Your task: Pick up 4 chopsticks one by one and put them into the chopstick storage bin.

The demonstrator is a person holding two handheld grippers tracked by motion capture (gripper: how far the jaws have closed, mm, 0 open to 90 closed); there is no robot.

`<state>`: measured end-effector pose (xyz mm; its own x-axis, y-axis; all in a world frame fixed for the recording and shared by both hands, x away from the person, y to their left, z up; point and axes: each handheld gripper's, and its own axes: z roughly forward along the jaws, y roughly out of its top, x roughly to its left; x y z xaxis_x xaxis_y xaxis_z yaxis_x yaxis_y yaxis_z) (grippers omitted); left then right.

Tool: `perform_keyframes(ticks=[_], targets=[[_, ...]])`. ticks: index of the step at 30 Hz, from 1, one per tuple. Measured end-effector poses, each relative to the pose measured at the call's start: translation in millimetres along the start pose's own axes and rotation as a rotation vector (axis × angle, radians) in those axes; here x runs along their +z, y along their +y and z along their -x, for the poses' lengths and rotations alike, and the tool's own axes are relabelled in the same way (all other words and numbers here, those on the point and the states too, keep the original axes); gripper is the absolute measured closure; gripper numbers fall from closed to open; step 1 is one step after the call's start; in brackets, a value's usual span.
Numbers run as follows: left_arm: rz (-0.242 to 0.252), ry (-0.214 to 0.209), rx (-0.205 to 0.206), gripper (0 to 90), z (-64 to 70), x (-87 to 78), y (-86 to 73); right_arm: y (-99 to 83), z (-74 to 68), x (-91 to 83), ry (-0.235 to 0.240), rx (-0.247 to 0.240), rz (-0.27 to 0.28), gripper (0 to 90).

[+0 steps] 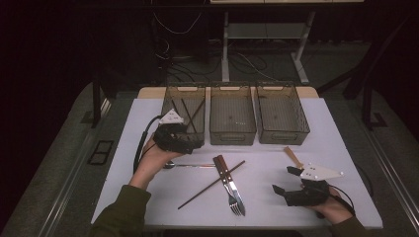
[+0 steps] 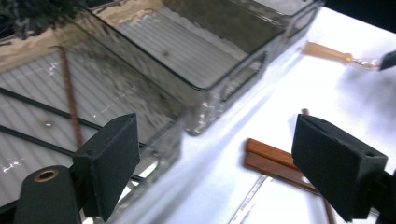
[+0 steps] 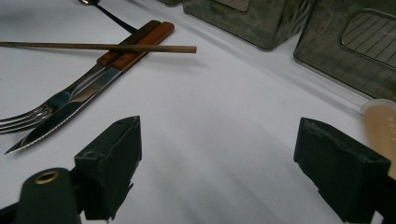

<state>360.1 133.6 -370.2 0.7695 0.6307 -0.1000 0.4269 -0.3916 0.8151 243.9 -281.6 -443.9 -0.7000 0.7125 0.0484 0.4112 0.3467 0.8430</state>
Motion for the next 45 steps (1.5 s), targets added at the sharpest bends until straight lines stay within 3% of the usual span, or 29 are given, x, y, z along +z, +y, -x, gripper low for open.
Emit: perform_keyframes(ticks=[8,18,25,30,36,45], targets=[[0.006,-0.023,0.018,14.6,23.9,1.6,-22.9,0.0,-0.1,-0.1,0.0,0.002,0.003,15.4],[-0.043,-0.071,0.055,16.3,52.2,12.6,-48.3,-0.3,0.6,2.6,-0.004,0.007,-0.006,15.4],[-0.088,-0.125,0.076,29.6,65.5,19.4,-64.8,-0.3,0.7,1.9,-0.007,0.005,-0.005,15.4],[-0.111,-0.165,0.082,45.5,70.2,22.3,-69.0,-0.4,0.1,1.7,-0.007,0.002,-0.004,15.4],[-0.144,-0.182,0.093,63.1,76.0,28.9,-71.9,-0.4,0.1,1.8,-0.008,-0.002,-0.005,15.4],[-0.192,-0.178,0.096,72.1,76.7,36.2,-75.6,-0.4,-0.2,1.8,-0.006,-0.004,-0.009,15.4]])
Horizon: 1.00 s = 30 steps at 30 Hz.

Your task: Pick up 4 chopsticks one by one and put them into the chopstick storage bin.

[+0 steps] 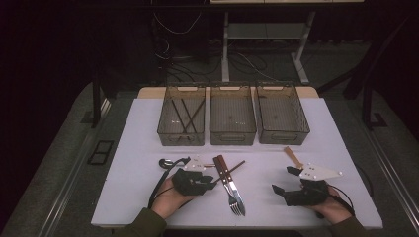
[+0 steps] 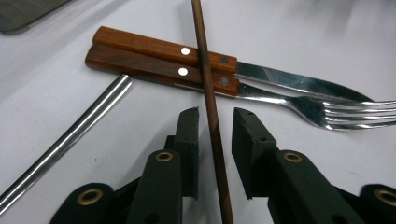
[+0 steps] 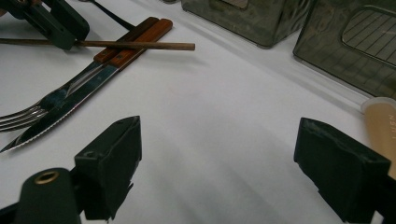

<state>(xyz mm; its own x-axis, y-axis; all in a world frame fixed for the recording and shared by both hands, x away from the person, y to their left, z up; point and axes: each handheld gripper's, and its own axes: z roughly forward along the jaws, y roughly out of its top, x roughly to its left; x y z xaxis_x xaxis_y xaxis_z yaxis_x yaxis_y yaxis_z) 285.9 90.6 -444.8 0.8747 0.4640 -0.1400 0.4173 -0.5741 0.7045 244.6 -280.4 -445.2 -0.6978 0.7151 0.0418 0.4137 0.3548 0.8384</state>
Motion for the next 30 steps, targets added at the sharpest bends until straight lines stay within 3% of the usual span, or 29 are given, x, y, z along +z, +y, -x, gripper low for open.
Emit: perform_keyframes(ticks=[4,11,19,30], targets=[[-0.018,0.004,0.005,73.3,1.6,2.8,-0.6,-0.1,0.0,0.1,0.001,-0.001,0.0,15.4],[-0.029,0.045,0.049,78.3,5.2,3.9,-0.2,0.0,-0.3,0.6,0.0,-0.002,0.0,15.4],[-0.042,0.074,0.051,83.1,6.8,4.1,1.0,0.0,-0.6,0.7,-0.001,-0.001,-0.002,15.4],[-0.045,0.075,0.057,84.9,6.2,4.1,1.5,0.1,-1.0,0.7,-0.001,-0.003,-0.002,15.4]])
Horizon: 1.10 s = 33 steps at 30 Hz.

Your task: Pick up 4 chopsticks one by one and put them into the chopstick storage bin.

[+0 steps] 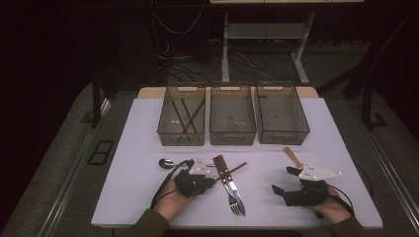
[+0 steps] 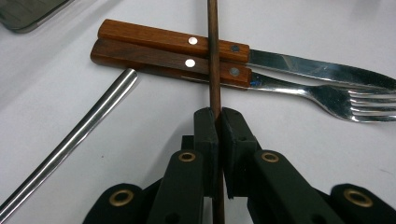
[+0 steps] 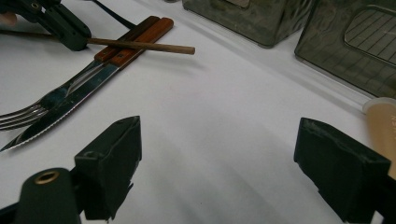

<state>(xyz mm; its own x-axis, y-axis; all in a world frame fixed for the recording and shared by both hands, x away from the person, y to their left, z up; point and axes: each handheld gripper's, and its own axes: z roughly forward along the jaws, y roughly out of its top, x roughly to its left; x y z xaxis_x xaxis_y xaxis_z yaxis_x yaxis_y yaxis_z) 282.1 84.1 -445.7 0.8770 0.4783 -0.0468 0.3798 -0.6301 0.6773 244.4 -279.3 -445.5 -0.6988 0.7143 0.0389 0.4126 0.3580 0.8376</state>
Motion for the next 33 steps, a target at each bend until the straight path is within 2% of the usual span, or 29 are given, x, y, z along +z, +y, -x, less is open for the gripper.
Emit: perform_keyframes(ticks=[9,18,33], targets=[[0.004,-0.014,0.003,84.9,-1.5,-1.8,1.4,0.0,0.3,-0.5,0.001,-0.002,0.003,15.4],[0.046,-0.055,-0.034,84.9,-8.5,-13.5,2.2,-0.1,0.3,-0.6,0.0,-0.002,0.002,15.4],[0.08,-0.059,-0.057,84.9,-21.0,-33.5,1.0,0.0,0.4,-0.6,0.0,-0.007,0.004,15.4]])
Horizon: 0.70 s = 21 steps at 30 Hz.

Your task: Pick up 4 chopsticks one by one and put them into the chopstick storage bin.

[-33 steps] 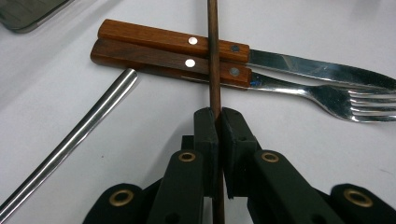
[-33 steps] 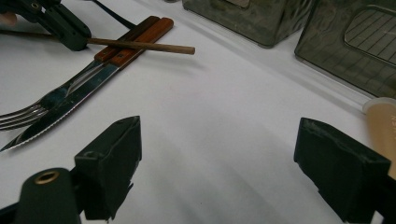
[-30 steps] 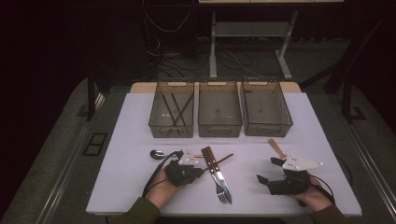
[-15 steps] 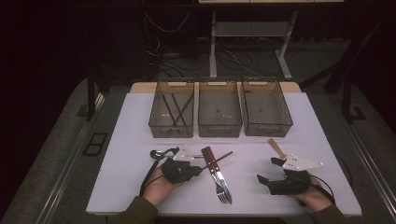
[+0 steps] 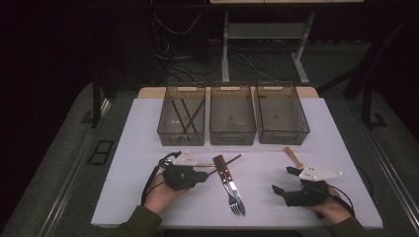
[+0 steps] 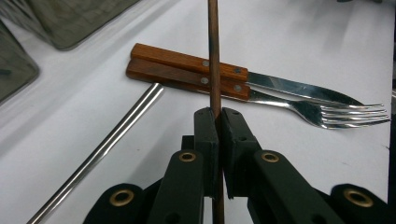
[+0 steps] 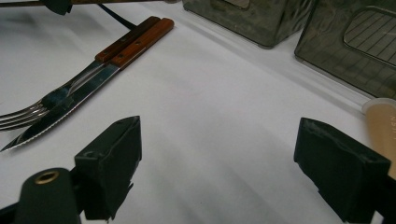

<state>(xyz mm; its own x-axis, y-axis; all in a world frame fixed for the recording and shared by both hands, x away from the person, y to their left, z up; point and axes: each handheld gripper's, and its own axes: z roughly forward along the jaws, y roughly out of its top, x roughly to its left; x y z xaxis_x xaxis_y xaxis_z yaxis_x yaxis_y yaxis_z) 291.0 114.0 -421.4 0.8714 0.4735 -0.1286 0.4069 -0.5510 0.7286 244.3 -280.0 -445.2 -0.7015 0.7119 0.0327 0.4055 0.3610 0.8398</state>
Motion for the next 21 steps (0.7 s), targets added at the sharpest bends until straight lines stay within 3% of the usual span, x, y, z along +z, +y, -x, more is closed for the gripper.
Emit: perform_keyframes(ticks=[9,21], targets=[[0.006,-0.002,-0.012,84.9,-5.9,-7.8,0.1,0.1,0.2,-0.2,0.003,0.001,0.001,15.4],[0.031,0.026,-0.035,84.9,-18.6,-22.5,-0.1,0.1,0.2,0.5,0.005,0.008,-0.002,15.4]])
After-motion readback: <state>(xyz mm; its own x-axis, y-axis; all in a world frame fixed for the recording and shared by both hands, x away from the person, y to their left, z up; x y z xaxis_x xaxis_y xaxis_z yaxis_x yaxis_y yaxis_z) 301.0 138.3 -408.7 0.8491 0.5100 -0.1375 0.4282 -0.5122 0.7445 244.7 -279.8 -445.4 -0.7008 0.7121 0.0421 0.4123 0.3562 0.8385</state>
